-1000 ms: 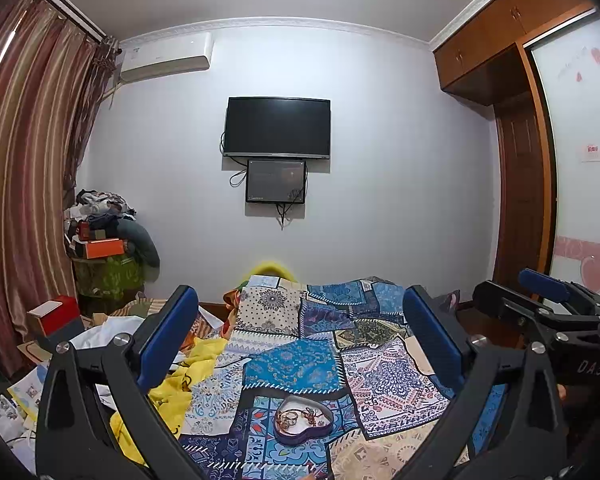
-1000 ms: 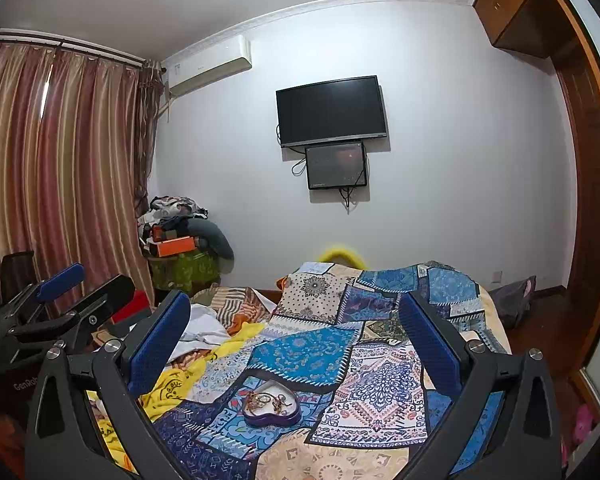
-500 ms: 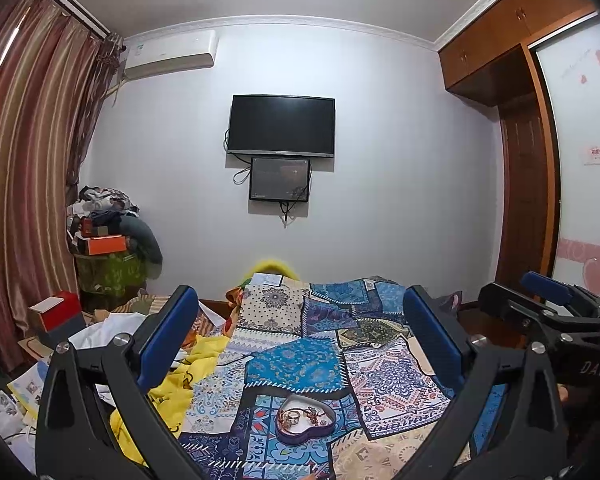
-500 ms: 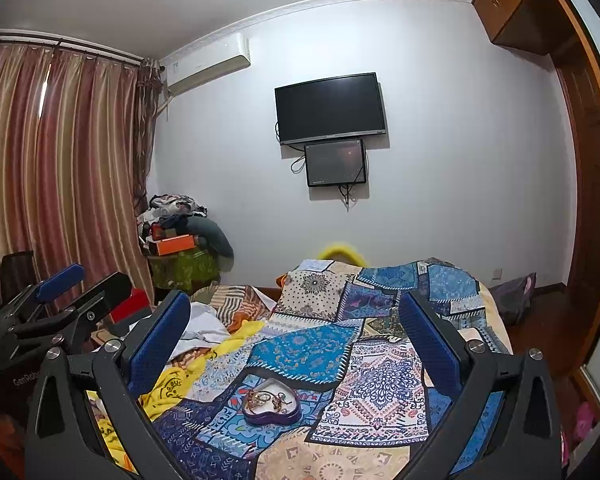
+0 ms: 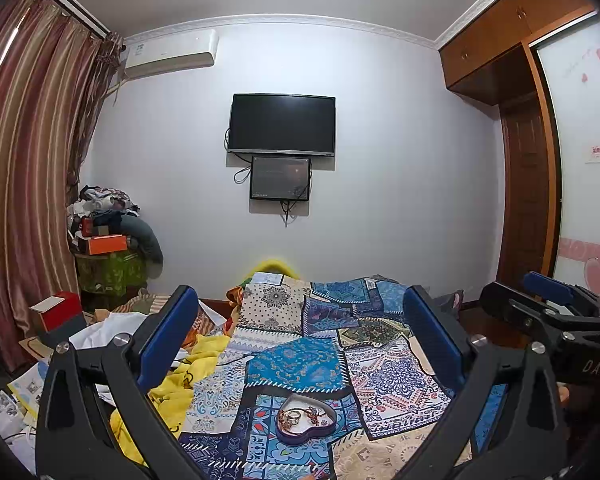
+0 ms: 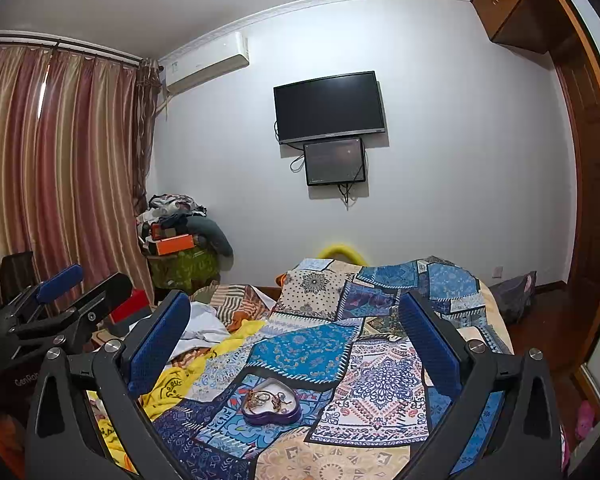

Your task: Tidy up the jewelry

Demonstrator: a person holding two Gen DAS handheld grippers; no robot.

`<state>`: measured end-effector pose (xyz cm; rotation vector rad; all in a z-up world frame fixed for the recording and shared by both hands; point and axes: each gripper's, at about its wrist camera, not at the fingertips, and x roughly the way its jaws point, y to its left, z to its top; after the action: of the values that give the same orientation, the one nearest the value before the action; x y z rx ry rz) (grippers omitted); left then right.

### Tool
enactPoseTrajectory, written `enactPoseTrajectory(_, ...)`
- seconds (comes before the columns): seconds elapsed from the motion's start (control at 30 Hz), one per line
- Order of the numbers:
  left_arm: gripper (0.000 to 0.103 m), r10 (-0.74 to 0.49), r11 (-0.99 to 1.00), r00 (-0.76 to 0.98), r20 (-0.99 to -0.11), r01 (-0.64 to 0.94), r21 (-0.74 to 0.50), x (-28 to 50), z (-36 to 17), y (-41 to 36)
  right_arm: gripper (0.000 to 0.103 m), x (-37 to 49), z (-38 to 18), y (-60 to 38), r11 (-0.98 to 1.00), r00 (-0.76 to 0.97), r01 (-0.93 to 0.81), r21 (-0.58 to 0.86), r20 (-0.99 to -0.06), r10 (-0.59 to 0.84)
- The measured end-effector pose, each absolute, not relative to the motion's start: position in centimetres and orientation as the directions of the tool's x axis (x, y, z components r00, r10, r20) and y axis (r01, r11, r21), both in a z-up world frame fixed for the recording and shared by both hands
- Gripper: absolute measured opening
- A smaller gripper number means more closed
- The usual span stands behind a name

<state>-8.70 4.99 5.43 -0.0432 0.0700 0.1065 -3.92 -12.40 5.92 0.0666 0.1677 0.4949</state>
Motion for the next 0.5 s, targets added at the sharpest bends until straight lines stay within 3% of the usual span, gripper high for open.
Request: enactPoseTrajectory(0.5,0.103,0.091,0.994,0.992,-0.089,-0.096,-0.045,-8.1,5.15,5.37,0.103,-3.84,5.85,-12.5,0.879,0.867,-0.465,0.104,-0.145,0.476)
